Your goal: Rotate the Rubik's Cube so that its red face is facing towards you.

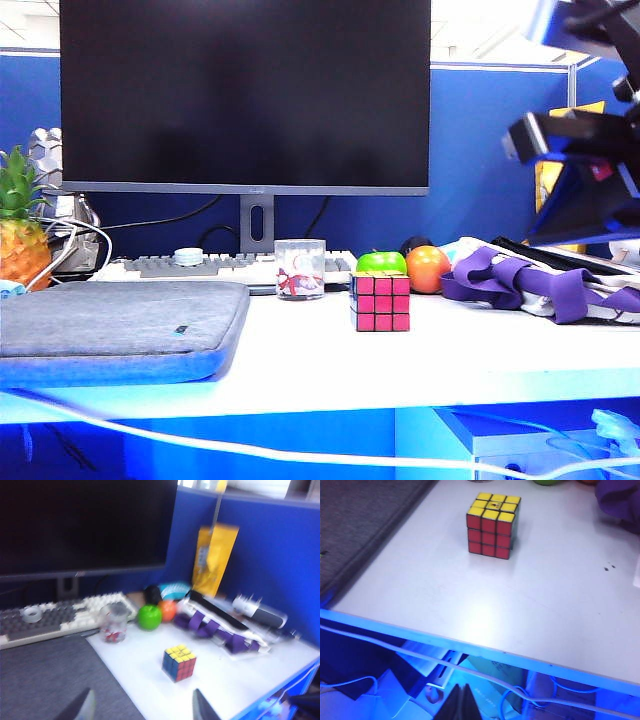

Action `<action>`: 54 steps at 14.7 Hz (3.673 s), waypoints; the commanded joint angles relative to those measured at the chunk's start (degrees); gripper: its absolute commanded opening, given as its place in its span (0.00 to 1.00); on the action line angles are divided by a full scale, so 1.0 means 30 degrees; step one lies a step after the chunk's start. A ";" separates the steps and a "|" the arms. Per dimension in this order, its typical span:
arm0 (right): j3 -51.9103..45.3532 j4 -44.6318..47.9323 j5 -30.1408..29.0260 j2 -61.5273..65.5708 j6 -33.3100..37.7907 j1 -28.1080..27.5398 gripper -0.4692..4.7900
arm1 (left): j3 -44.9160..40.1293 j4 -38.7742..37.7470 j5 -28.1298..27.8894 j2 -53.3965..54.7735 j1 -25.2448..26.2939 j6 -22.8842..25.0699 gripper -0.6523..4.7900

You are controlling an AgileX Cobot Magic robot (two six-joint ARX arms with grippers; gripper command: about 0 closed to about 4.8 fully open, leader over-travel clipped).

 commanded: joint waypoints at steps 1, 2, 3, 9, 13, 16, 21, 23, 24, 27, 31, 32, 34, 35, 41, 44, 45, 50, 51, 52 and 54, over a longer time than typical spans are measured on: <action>-0.0299 0.1100 0.0109 0.0102 -0.0481 -0.0131 0.11 | -0.0408 0.0233 -0.1341 0.0153 0.0000 -0.0772 0.60; -0.0539 0.2004 0.0080 0.0240 -0.1173 -0.0153 0.10 | -0.0867 0.0488 -0.1457 0.0160 0.0000 -0.0568 0.60; -0.0663 0.2703 -0.0189 0.0466 -0.1574 -0.0168 0.10 | -0.1355 0.0663 -0.1639 0.0153 0.0000 -0.0087 0.60; -0.0772 0.4663 -0.1814 0.1625 -0.1559 -0.0189 0.11 | -0.4313 0.1880 -0.0976 0.0160 0.0000 0.0000 0.21; -0.0772 0.4758 -0.2004 0.1596 -0.1581 -0.0299 0.11 | -0.4364 0.2630 -0.0131 0.0153 0.0000 -0.0007 0.21; -0.0772 0.4743 -0.1974 0.1596 -0.1574 -0.0415 0.11 | -0.4364 0.2477 -0.0160 0.0153 0.0000 -0.0692 0.21; -0.0772 0.4524 -0.2047 0.1588 -0.1574 -0.0379 0.11 | -0.4364 0.2331 -0.0226 0.0153 0.0007 -0.1282 0.21; -0.0772 0.4452 -0.2047 0.1588 -0.1574 -0.0386 0.11 | -0.4364 0.2331 -0.0219 0.0153 0.0007 -0.1282 0.21; -0.0772 0.4437 -0.2047 0.1588 -0.1574 -0.0386 0.11 | -0.4364 0.2331 -0.0226 0.0153 0.0007 -0.1282 0.21; -0.0772 0.4444 -0.2047 0.1588 -0.1574 -0.0379 0.11 | -0.4364 0.2331 -0.0153 0.0153 0.0007 -0.1282 0.21; -0.0823 0.3985 -0.2193 0.0852 -0.1574 -0.0087 0.11 | -0.4364 0.2280 -0.0095 0.0153 0.0007 -0.1290 0.21; -0.0860 0.3847 -0.2186 0.0561 -0.1574 -0.0153 0.11 | -0.4364 0.2288 -0.0109 0.0146 0.0015 -0.1282 0.21; -0.0998 0.3293 -0.3067 -0.1005 -0.1574 -0.0911 0.11 | -0.4401 0.2127 -0.0073 -0.0044 0.0015 -0.1282 0.21; -0.1056 0.3257 -0.3388 -0.1690 -0.1574 -0.1639 0.11 | -0.4430 0.2025 -0.0131 -0.0321 0.0044 -0.1282 0.21; -0.1049 0.2790 -0.3628 -0.7694 -0.1574 -1.0746 0.11 | -0.4583 0.1661 0.1217 -0.0882 0.5916 -0.1282 0.21; -0.1049 0.2798 -0.3679 -1.0244 -0.1574 -1.3085 0.11 | -0.5617 0.1625 0.1209 -0.0882 0.6411 -0.1290 0.21; -0.1049 0.2790 -0.3701 -1.0768 -0.1574 -1.3610 0.11 | -0.5996 0.1617 0.1195 -0.0882 0.6404 -0.1282 0.21; -0.1056 0.1064 -0.3672 -1.3588 -0.1574 -1.5701 0.11 | -0.6637 0.0444 0.1188 -0.0882 0.6411 -0.1282 0.21; -0.1056 0.0838 -0.3665 -1.4018 -0.1574 -1.6160 0.11 | -0.6812 0.0393 0.1180 -0.0874 0.6404 -0.1282 0.21; -0.1056 0.0889 -0.3672 -1.4134 -0.1574 -1.6378 0.11 | -0.6819 0.0175 0.1188 -0.0874 0.6404 -0.1282 0.21; -0.1064 0.0780 -0.3694 -1.4331 -0.1574 -1.6364 0.11 | -0.6827 0.0160 0.1188 -0.0874 0.6411 -0.1282 0.21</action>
